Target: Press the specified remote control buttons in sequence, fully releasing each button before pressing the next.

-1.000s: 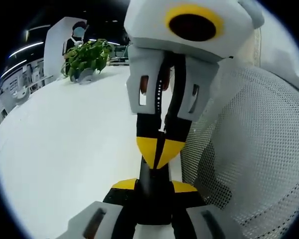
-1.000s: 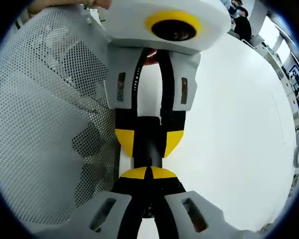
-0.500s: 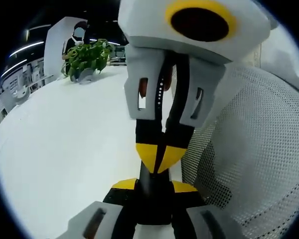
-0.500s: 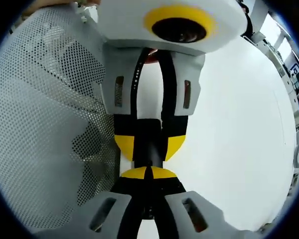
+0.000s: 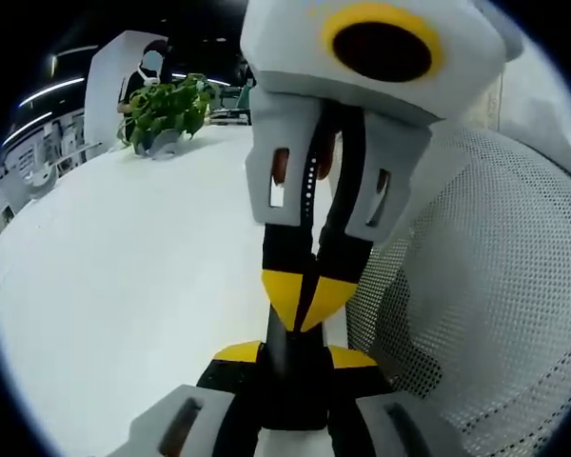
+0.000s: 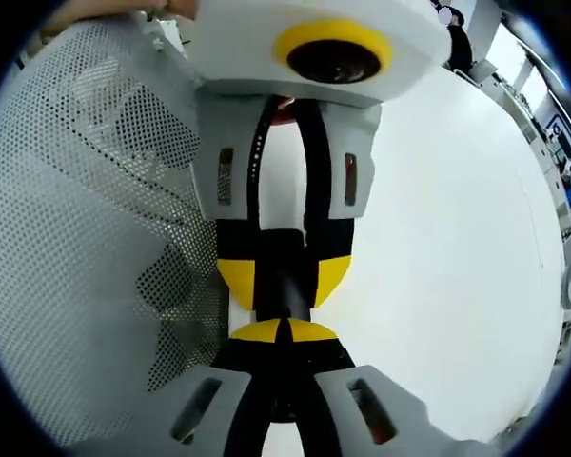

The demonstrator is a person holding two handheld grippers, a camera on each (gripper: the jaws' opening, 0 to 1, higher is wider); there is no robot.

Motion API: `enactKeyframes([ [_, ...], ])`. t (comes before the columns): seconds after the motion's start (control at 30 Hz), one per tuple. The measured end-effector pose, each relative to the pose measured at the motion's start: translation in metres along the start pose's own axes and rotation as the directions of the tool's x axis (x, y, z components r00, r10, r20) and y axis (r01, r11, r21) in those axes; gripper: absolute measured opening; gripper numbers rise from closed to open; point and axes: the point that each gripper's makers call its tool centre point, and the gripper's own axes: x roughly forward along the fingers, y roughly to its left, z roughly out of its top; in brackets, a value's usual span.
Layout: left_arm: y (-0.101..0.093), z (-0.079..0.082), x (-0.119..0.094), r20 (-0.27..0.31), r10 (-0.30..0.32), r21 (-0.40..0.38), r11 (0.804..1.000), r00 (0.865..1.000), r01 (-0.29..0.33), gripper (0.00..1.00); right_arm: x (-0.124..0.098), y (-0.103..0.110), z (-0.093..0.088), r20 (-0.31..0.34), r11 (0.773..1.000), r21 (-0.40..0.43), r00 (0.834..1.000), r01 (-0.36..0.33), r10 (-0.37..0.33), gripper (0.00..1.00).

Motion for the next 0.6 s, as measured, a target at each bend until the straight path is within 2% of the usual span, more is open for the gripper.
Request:
enactKeyframes([
  [0.1,-0.0001,-0.0002,0.0,0.0,0.0,-0.001,1.0,1.0,0.0,0.24,0.0005,-0.0019,0.0013,0.015,0.999,0.034,1.0,-0.01,0.009,0.0],
  [0.2,-0.0003,-0.0002,-0.0001,0.0,0.0,-0.001,1.0,1.0,0.0,0.24,0.0009,-0.0008,0.0024,0.011,0.999,0.029,1.0,-0.015,0.014,0.0],
  [0.4,-0.0011,0.0,-0.0004,0.003,-0.001,-0.003,1.0,1.0,0.001,0.24,0.0017,0.0002,0.0037,-0.015,1.0,-0.03,1.0,-0.007,0.006,0.0],
  [0.6,-0.0009,-0.0002,-0.0005,0.004,-0.001,-0.004,1.0,1.0,0.001,0.24,0.0021,-0.0004,0.0041,-0.001,0.998,-0.055,1.0,-0.014,0.014,0.0],
])
